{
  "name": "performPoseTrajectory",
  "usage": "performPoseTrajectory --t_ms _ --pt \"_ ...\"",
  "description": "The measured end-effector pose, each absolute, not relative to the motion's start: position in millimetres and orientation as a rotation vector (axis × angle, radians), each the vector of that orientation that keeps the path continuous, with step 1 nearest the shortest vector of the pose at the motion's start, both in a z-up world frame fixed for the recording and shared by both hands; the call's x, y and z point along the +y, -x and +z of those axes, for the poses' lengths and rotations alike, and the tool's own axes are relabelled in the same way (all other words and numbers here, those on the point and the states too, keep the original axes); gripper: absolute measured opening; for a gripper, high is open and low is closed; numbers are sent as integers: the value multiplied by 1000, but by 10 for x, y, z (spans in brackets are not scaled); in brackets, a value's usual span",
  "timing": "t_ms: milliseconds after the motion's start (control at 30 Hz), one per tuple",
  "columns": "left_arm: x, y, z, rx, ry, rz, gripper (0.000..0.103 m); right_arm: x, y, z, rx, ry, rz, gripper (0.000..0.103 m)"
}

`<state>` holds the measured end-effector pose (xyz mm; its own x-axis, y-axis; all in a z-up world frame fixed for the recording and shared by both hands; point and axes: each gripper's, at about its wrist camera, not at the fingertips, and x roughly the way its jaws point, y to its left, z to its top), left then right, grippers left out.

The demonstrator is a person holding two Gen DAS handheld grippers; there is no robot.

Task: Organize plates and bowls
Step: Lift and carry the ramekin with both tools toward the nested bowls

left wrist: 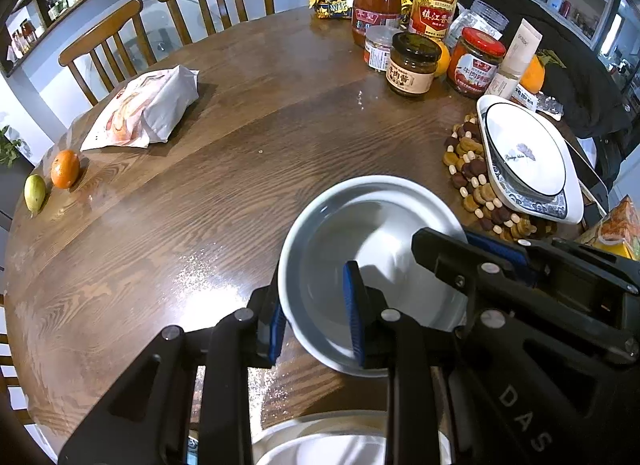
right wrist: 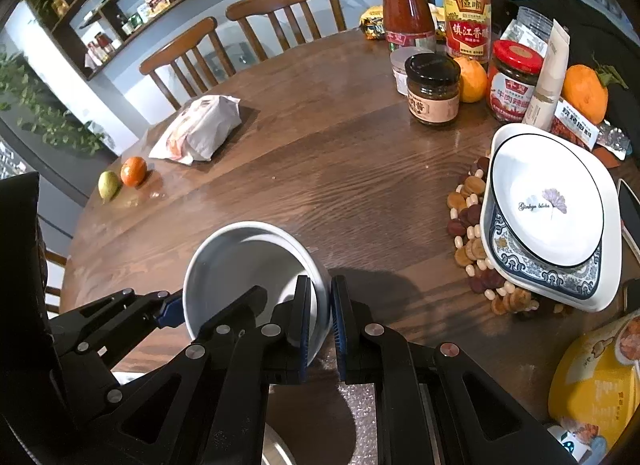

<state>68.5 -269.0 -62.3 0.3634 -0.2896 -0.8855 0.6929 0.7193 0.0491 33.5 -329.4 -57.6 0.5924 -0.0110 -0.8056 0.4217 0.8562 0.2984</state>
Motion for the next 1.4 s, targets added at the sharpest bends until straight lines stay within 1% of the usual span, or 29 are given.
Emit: performPoseTrajectory --t_ms 633,1400 --pt "-2574 -534 -536 987 -453 -662 24 -3176 -157 -497 878 -496 -266 14" --pt "-2392 -238 -244 894 -443 -698 24 -2951 181 -177 805 -456 -298 13"
